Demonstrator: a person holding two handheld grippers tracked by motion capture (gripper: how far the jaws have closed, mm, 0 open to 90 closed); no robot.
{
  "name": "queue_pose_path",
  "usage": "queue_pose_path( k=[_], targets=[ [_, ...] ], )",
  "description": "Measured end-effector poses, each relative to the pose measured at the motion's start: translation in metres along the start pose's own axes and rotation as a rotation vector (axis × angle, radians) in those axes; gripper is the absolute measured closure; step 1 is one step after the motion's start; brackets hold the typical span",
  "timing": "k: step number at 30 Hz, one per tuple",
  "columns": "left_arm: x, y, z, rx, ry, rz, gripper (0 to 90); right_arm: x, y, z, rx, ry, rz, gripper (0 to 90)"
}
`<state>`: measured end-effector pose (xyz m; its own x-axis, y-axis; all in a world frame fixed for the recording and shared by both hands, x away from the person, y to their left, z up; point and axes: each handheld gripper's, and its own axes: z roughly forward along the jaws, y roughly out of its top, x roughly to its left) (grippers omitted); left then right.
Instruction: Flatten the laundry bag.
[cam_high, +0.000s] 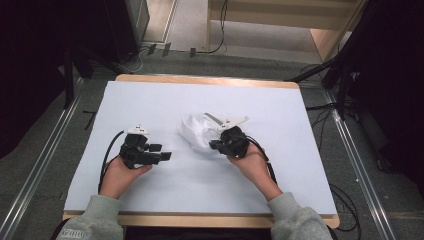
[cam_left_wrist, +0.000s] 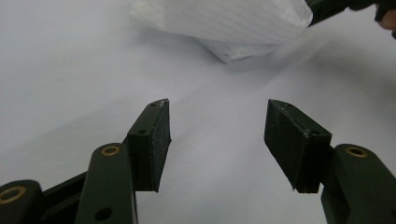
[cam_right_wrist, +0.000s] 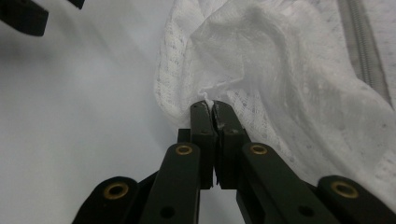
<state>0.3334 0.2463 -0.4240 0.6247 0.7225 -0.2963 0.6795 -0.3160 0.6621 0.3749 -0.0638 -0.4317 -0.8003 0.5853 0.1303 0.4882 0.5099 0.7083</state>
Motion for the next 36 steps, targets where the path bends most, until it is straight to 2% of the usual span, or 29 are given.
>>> queue_pose_path(
  k=[4, 11, 15, 23, 25, 28, 31, 34, 36],
  targets=[
    [-0.004, 0.006, 0.005, -0.015, -0.020, 0.003, 41.8, 0.007, -0.011, -0.001, 0.009, -0.003, 0.006, 89.8],
    [-0.007, 0.014, 0.014, -0.009, -0.030, 0.036, 39.8, 0.020, -0.026, -0.003, 0.024, 0.023, 0.028, 89.7],
    [-0.007, 0.018, 0.018, -0.011, -0.038, 0.046, 38.2, 0.029, -0.031, -0.002, 0.030, 0.028, 0.014, 89.7],
    [-0.012, 0.019, 0.025, 0.007, -0.057, 0.080, 37.5, 0.047, -0.035, 0.001, 0.034, 0.096, 0.040, 89.3],
    [-0.012, 0.019, 0.025, 0.015, -0.050, 0.089, 37.0, 0.051, -0.036, 0.000, 0.042, 0.106, 0.030, 84.7],
    [-0.010, 0.019, 0.025, 0.014, -0.057, 0.081, 37.0, 0.055, -0.036, -0.008, 0.045, 0.127, 0.040, 74.9],
    [-0.008, 0.019, 0.023, 0.008, -0.059, 0.076, 37.2, 0.056, -0.035, -0.025, 0.001, 0.131, 0.032, 70.6],
    [-0.006, 0.018, 0.020, -0.004, -0.056, 0.069, 37.2, 0.050, -0.033, -0.044, -0.040, 0.112, 0.042, 68.2],
    [-0.005, 0.018, 0.018, -0.008, -0.052, 0.062, 37.2, 0.042, -0.033, -0.056, -0.061, 0.082, 0.047, 66.9]
  ],
)
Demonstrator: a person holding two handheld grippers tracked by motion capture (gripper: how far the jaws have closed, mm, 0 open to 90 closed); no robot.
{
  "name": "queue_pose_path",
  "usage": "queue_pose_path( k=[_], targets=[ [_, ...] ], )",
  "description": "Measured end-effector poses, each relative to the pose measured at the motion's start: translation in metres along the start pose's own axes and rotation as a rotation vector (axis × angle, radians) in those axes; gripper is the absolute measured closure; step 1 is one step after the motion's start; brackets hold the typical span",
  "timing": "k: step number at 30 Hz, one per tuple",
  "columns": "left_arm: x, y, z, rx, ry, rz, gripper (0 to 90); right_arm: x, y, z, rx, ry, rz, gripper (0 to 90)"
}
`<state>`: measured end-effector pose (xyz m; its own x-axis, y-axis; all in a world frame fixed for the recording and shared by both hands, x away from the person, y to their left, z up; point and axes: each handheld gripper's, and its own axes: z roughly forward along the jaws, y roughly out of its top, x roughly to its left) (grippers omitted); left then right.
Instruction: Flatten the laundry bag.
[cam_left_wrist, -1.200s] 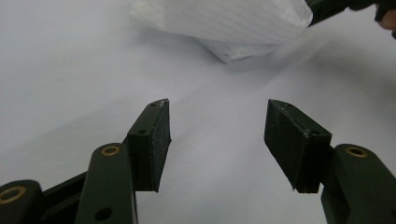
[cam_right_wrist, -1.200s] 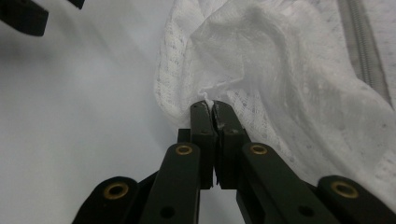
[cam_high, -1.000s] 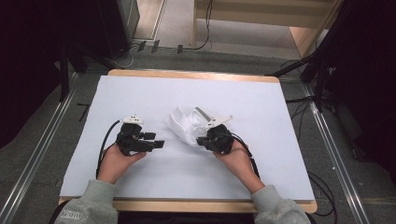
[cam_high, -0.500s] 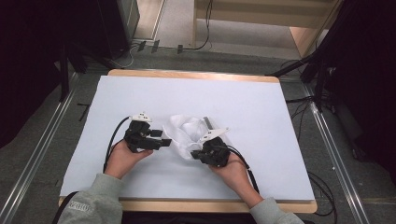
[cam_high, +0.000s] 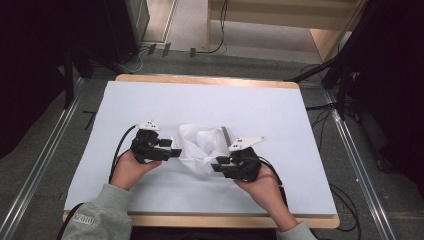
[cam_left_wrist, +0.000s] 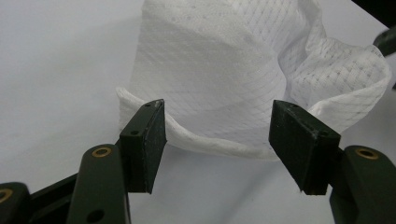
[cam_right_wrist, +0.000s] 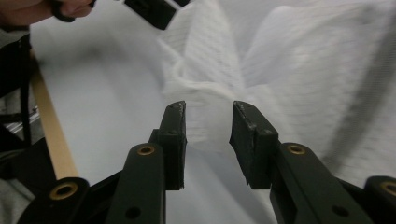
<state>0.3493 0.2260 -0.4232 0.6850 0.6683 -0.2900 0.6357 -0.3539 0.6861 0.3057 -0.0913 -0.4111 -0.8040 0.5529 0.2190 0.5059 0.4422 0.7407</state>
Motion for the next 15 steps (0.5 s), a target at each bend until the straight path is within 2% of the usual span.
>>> queue_pose_path(
  k=[1, 2, 8, 10, 15],
  targets=[
    [0.000, 0.000, 0.000, 0.000, 0.000, 0.000, 37.2, 0.000, 0.000, 0.000, 0.000, 0.000, 0.000, 66.9],
    [0.001, -0.001, -0.002, -0.006, 0.004, -0.001, 37.2, -0.010, 0.000, -0.008, -0.015, -0.037, 0.014, 64.5],
    [0.004, -0.006, -0.009, -0.023, 0.028, -0.019, 37.1, -0.033, 0.001, -0.020, -0.033, -0.096, 0.033, 58.2],
    [0.008, -0.008, -0.013, -0.023, 0.040, -0.021, 36.8, -0.042, 0.001, -0.021, -0.036, -0.112, 0.037, 55.9],
    [0.018, -0.009, -0.018, -0.052, 0.056, -0.056, 36.8, -0.060, 0.002, -0.020, -0.039, -0.148, 0.057, 49.7]
  ],
)
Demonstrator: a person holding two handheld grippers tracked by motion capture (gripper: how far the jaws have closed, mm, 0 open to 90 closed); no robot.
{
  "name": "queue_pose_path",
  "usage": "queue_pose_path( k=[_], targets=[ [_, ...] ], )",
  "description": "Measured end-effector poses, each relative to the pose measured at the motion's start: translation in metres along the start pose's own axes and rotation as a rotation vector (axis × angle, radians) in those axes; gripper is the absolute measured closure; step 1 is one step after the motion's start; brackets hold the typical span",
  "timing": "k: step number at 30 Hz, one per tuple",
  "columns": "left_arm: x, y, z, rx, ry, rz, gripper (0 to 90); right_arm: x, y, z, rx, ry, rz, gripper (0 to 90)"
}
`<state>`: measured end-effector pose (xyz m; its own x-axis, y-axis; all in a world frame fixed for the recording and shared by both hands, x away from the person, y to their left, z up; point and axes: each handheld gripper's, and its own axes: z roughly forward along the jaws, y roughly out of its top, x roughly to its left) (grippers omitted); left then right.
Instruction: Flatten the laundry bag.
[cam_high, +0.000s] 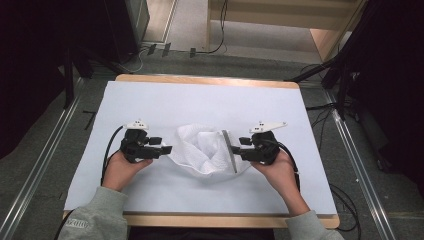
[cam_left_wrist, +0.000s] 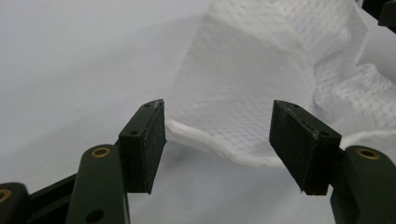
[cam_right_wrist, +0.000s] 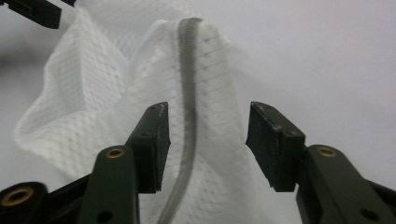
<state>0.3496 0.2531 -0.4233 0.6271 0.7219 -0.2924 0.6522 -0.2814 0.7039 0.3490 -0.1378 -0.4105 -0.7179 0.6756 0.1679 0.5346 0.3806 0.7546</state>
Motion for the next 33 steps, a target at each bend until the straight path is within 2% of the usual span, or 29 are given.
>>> queue_pose_path(
  k=[3, 5, 8, 10, 11, 13, 14, 15, 16, 17, 18, 19, 21, 23, 26, 33],
  targets=[
    [0.008, 0.007, 0.006, 0.004, -0.008, -0.012, 36.9, -0.009, 0.002, 0.005, -0.008, -0.007, 0.000, 44.8],
    [0.009, 0.011, 0.013, 0.012, -0.020, -0.017, 36.8, -0.013, 0.005, 0.009, -0.005, 0.005, 0.007, 42.2],
    [0.008, 0.016, 0.023, 0.025, -0.014, 0.031, 36.2, -0.015, 0.007, 0.018, -0.006, 0.024, -0.002, 39.4],
    [0.010, 0.020, 0.032, 0.030, -0.037, 0.039, 33.9, -0.017, 0.009, 0.025, 0.007, 0.037, -0.008, 38.1],
    [0.011, 0.022, 0.036, 0.035, -0.052, 0.035, 33.6, -0.017, 0.010, 0.028, 0.005, 0.047, -0.005, 39.1],
    [0.012, 0.024, 0.045, 0.051, -0.077, 0.027, 34.1, -0.017, 0.010, 0.033, 0.016, 0.071, 0.011, 51.5],
    [0.011, 0.025, 0.049, 0.061, -0.085, 0.023, 37.0, -0.016, 0.011, 0.034, 0.023, 0.088, 0.013, 58.2],
    [0.011, 0.026, 0.052, 0.080, -0.090, 0.028, 43.5, -0.015, 0.011, 0.035, 0.025, 0.096, 0.018, 63.4],
    [0.009, 0.026, 0.056, 0.092, -0.086, 0.027, 47.7, -0.014, 0.011, 0.036, 0.026, 0.094, 0.011, 71.4],
    [0.008, 0.027, 0.059, 0.117, -0.082, 0.016, 52.5, -0.013, 0.011, 0.035, 0.029, 0.094, 0.008, 74.7],
    [0.008, 0.027, 0.062, 0.132, -0.087, -0.002, 61.1, -0.012, 0.012, 0.035, 0.026, 0.093, 0.005, 79.4],
    [0.008, 0.027, 0.064, 0.133, -0.099, -0.017, 65.8, -0.011, 0.012, 0.034, 0.027, 0.096, 0.006, 82.8],
    [0.006, 0.027, 0.068, 0.144, -0.100, -0.007, 81.0, -0.011, 0.012, 0.031, 0.028, 0.096, 0.006, 86.2],
    [0.005, 0.028, 0.069, 0.143, -0.108, -0.003, 90.0, -0.011, 0.011, 0.029, 0.030, 0.089, 0.007, 86.9],
    [0.005, 0.030, 0.067, 0.137, -0.111, -0.002, 90.0, -0.014, 0.010, 0.024, 0.030, 0.078, 0.016, 87.0],
    [0.012, 0.039, 0.049, 0.087, -0.110, -0.024, 90.0, -0.023, 0.004, 0.008, 0.010, 0.047, 0.042, 87.8]
  ],
)
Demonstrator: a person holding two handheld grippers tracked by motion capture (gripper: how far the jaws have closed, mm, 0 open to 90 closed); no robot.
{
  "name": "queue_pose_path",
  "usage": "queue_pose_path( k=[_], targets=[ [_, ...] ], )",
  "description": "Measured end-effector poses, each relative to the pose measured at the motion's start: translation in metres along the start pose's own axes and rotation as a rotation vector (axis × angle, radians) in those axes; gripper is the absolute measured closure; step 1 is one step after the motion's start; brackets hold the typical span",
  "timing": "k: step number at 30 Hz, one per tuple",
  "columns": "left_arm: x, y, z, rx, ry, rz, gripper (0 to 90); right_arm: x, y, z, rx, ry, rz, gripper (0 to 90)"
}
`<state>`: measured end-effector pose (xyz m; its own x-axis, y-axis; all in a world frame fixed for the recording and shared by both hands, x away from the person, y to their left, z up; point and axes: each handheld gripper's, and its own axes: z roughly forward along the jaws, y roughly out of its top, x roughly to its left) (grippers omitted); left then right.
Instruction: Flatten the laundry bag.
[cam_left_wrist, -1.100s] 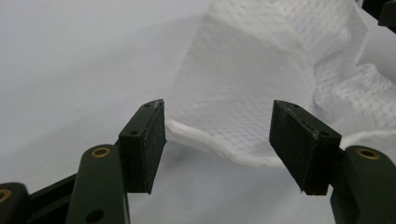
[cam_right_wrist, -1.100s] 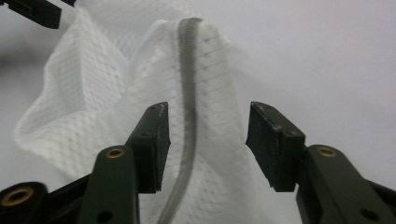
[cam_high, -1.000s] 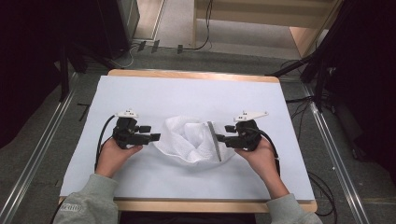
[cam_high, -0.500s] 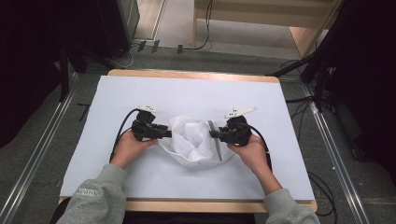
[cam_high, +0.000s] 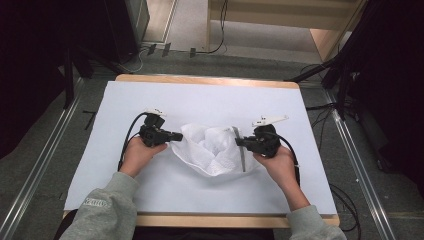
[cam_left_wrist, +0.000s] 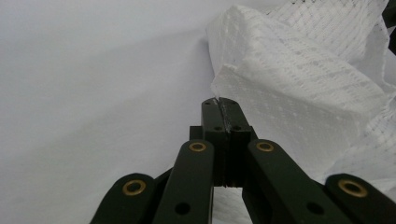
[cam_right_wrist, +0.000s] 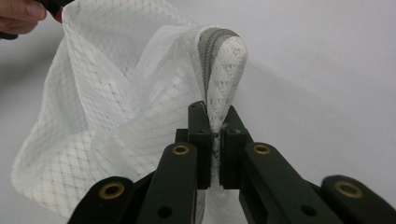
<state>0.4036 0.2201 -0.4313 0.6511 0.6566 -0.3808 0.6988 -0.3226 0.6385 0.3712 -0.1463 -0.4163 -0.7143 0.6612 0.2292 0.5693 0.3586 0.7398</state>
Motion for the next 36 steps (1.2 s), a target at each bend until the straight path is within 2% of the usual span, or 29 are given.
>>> queue_pose_path(
  k=[3, 11, 15, 21, 25, 26, 27, 30, 33, 36],
  targets=[
    [0.004, 0.003, -0.008, -0.013, 0.016, 0.001, 90.0, -0.002, -0.003, -0.006, -0.001, -0.010, 0.018, 87.8],
    [0.025, 0.006, -0.034, -0.070, 0.075, -0.048, 90.0, 0.004, -0.012, -0.016, -0.007, -0.015, 0.037, 87.1],
    [0.040, 0.005, -0.045, -0.084, 0.099, -0.081, 90.0, 0.014, -0.017, -0.015, 0.008, 0.003, 0.049, 85.8],
    [0.059, 0.007, -0.052, -0.087, 0.130, -0.116, 90.0, 0.035, -0.023, -0.008, 0.044, 0.034, 0.035, 85.5],
    [0.073, 0.006, -0.055, -0.083, 0.162, -0.138, 90.0, 0.048, -0.028, -0.002, 0.075, 0.044, 0.025, 86.9],
    [0.073, 0.006, -0.055, -0.083, 0.162, -0.138, 90.0, 0.051, -0.030, -0.001, 0.080, 0.051, 0.026, 87.6],
    [0.080, 0.005, -0.057, -0.064, 0.199, -0.141, 90.0, 0.055, -0.033, -0.001, 0.089, 0.061, 0.029, 87.8],
    [0.089, 0.002, -0.058, -0.058, 0.202, -0.163, 90.0, 0.061, -0.037, -0.001, 0.097, 0.077, 0.024, 87.4],
    [0.093, 0.000, -0.057, -0.058, 0.191, -0.181, 90.0, 0.063, -0.038, -0.003, 0.095, 0.075, 0.016, 78.3],
    [0.091, -0.002, -0.058, -0.062, 0.193, -0.166, 89.0, 0.056, -0.038, -0.010, 0.062, 0.063, 0.004, 69.0]
  ],
)
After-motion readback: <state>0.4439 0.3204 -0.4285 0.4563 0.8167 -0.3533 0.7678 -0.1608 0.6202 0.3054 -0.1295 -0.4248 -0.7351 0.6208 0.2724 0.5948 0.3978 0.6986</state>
